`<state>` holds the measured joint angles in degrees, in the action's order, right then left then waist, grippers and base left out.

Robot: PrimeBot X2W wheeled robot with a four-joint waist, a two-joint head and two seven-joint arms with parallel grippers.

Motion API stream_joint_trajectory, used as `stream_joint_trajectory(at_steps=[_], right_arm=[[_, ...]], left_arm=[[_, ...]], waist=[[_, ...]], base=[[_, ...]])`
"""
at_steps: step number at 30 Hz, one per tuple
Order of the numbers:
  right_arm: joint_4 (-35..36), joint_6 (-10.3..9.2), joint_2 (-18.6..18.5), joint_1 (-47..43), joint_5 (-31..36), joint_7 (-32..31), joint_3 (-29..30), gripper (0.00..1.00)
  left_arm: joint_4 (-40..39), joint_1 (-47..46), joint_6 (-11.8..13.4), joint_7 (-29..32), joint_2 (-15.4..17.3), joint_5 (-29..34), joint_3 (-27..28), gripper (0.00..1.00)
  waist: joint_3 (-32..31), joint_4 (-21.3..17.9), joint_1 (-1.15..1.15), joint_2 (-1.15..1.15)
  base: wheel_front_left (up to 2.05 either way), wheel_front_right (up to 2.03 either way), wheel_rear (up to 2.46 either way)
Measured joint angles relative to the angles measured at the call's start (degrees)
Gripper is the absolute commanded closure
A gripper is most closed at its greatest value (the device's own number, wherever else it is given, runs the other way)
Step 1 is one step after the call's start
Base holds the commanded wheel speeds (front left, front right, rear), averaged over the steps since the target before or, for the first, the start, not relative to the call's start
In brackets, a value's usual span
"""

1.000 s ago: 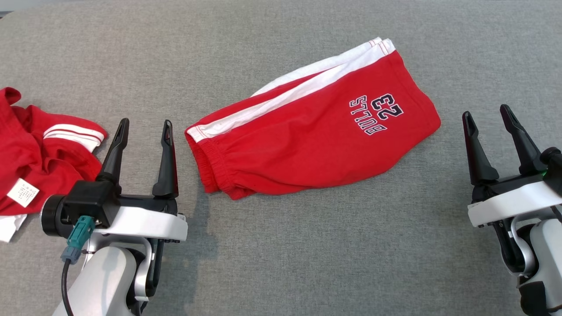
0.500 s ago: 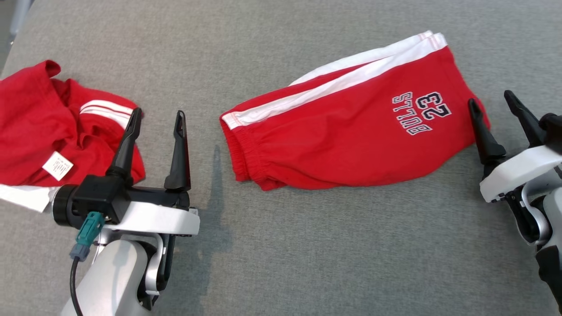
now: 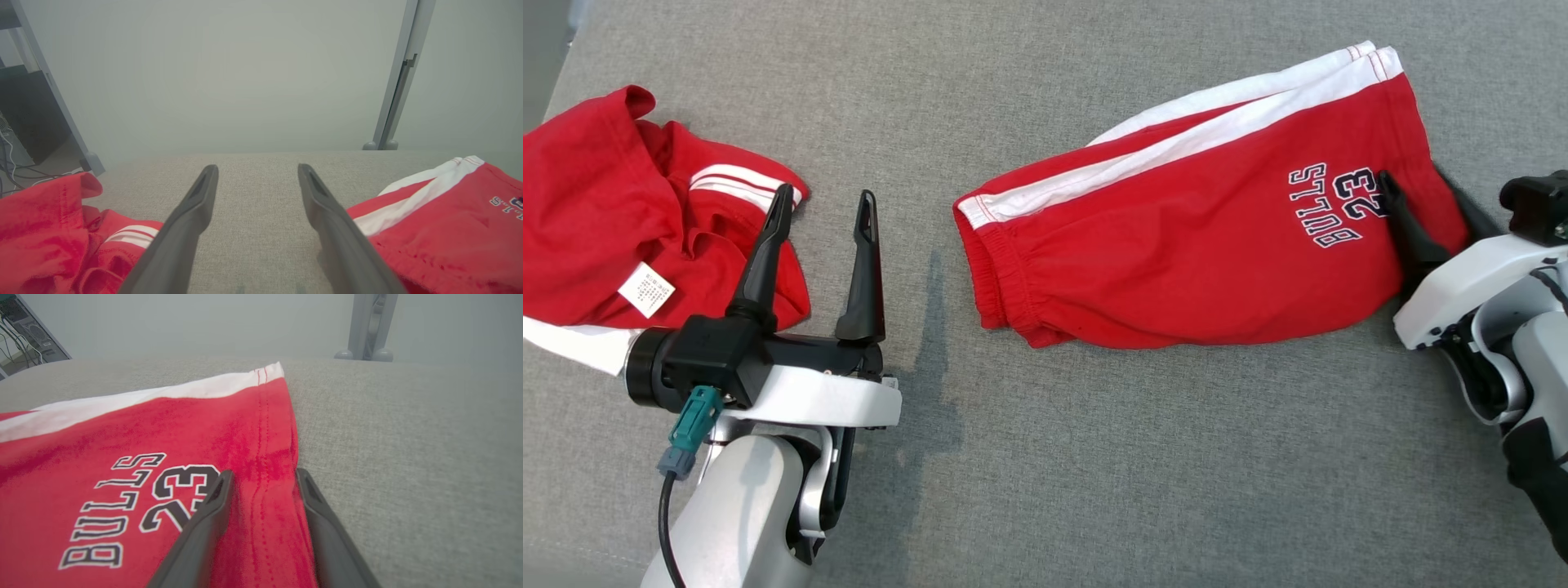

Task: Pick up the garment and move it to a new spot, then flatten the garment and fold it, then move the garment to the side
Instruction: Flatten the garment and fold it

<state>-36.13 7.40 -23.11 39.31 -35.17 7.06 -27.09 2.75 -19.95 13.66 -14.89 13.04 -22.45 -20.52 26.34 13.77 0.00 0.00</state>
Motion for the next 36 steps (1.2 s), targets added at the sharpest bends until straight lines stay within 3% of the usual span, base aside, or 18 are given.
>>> stream_joint_trajectory(at_steps=[11,19,26,36], right_arm=[[3.3,0.03,1.8,-3.6,-4.9,6.1,-0.6,1.0],[11.2,0.1,3.2,-15.4,-3.0,7.8,6.5,1.0],[17.1,0.1,7.0,-26.9,1.0,7.9,15.5,1.0],[16.9,0.09,9.3,-25.9,4.9,7.9,20.2,1.0]], left_arm=[[-0.1,0.5,-0.7,0.0,-0.8,1.8,1.6,0.0],[0.0,1.5,-0.9,0.0,0.1,2.2,2.3,0.0],[-0.5,3.6,-0.7,0.7,1.2,1.9,2.6,0.0],[-2.2,4.2,-0.6,2.3,2.1,1.8,2.0,0.0]], waist=[[-1.2,-2.3,0.0,0.0],[-3.3,-4.9,0.0,0.0],[-5.8,-7.4,0.0,0.0],[-7.3,-9.2,0.0,0.0]], base=[[0.0,0.0,0.0],[0.0,0.0,0.0],[0.0,0.0,0.0],[0.0,0.0,0.0]])
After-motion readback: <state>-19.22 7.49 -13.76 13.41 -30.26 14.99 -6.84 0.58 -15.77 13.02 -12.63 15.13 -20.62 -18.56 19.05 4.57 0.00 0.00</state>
